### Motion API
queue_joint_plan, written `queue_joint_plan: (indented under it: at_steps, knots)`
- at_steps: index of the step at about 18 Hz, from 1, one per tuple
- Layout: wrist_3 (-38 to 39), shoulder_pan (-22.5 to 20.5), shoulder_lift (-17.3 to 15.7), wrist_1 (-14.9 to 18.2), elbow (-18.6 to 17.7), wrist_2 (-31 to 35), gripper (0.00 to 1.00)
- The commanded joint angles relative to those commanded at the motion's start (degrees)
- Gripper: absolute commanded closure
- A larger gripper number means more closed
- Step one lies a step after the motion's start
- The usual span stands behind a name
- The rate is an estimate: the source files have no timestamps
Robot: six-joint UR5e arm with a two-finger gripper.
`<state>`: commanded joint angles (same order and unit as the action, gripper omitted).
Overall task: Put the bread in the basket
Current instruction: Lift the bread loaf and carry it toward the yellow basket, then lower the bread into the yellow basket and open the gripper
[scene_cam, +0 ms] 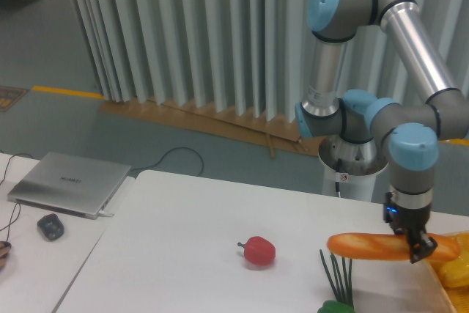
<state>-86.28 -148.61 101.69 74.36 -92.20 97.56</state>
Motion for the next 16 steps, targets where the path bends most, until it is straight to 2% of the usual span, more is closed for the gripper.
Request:
queue_joint_plan:
  at_steps: [5,10,12,16]
  knots:
    - [-10.0,-6.5,0.4,-0.2,0.3,-1.6,0.47]
    - [-17.8,-12.0,2.2,-0.5,2.1,-2.3,0.47]
    - [-18.0,-12.8,2.9,-0.5,3.2,-1.9,0.47]
    - [-18.0,-13.0,6.3,-0.6,5.1,-1.6,0.47]
